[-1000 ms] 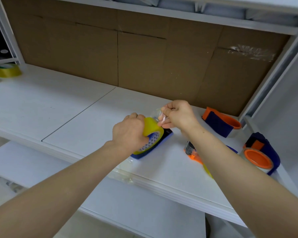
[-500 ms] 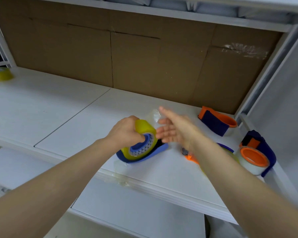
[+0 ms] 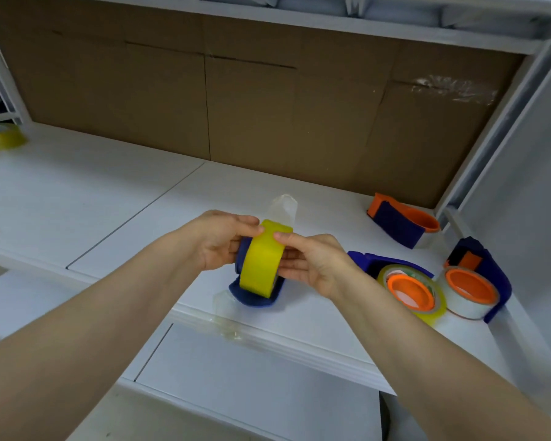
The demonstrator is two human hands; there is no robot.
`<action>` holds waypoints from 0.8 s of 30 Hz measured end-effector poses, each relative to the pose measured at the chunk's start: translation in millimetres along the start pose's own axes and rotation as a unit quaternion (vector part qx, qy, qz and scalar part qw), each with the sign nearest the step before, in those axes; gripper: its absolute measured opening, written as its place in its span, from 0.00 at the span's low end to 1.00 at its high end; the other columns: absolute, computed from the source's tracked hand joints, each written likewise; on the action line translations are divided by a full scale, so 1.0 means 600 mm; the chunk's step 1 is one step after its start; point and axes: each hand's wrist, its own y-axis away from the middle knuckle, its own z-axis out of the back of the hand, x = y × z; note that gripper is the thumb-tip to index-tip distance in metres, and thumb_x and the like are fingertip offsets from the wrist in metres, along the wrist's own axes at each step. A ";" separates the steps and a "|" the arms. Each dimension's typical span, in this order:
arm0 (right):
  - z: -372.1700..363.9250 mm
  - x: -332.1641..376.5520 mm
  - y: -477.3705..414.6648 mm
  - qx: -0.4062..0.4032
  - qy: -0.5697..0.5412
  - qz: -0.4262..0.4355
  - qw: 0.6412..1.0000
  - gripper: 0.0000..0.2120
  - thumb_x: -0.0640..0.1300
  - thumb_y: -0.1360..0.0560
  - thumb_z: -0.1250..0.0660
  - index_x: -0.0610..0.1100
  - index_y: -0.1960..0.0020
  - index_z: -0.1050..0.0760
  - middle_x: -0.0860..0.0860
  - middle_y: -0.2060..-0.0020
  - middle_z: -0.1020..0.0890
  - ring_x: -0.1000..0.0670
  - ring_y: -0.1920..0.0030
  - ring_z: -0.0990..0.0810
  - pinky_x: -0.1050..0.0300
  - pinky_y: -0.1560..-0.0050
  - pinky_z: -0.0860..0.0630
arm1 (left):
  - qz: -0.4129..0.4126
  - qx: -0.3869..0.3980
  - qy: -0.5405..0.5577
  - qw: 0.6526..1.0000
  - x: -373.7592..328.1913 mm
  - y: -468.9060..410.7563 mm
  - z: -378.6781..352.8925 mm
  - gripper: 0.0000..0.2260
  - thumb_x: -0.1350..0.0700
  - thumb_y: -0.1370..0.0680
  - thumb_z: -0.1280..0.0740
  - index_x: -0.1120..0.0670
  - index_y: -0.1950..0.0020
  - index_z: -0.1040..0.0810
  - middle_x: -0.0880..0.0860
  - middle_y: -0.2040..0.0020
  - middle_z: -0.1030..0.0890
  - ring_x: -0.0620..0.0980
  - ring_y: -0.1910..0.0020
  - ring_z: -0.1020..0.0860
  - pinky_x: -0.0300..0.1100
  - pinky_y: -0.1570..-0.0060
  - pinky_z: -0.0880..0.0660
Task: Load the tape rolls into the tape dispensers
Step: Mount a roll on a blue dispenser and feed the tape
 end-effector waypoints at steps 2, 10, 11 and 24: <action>0.005 0.004 0.002 0.003 -0.013 0.005 1.000 0.09 0.40 0.27 0.30 0.35 0.50 0.24 0.42 0.60 0.18 0.47 0.62 0.18 0.57 0.62 0.19 | 0.001 -0.017 0.043 0.999 0.000 0.001 -0.001 0.17 0.64 0.23 0.35 0.63 0.35 0.29 0.57 0.52 0.20 0.51 0.58 0.22 0.44 0.59 0.23; 0.048 0.005 0.004 -0.072 0.035 0.102 0.992 0.05 0.38 0.25 0.34 0.40 0.49 0.24 0.45 0.57 0.20 0.49 0.57 0.22 0.63 0.58 0.24 | -0.032 -0.074 0.115 0.990 0.007 -0.006 -0.012 0.23 0.70 0.26 0.34 0.64 0.31 0.34 0.63 0.42 0.23 0.54 0.54 0.22 0.46 0.50 0.27; 0.050 0.001 0.002 -0.088 0.025 0.115 0.989 0.05 0.39 0.23 0.36 0.40 0.48 0.25 0.44 0.54 0.20 0.48 0.54 0.23 0.58 0.53 0.25 | -0.028 -0.072 0.123 0.989 0.008 -0.006 -0.018 0.21 0.70 0.26 0.34 0.64 0.33 0.32 0.62 0.45 0.21 0.54 0.54 0.22 0.46 0.52 0.26; 0.018 -0.052 0.022 -0.226 0.023 0.403 0.887 0.12 0.40 0.21 0.39 0.44 0.38 0.28 0.50 0.47 0.21 0.54 0.47 0.22 0.66 0.48 0.24 | -0.004 0.021 0.148 0.989 -0.010 -0.014 -0.060 0.05 0.64 0.23 0.36 0.56 0.53 0.23 0.46 0.77 0.21 0.40 0.71 0.23 0.27 0.74 0.29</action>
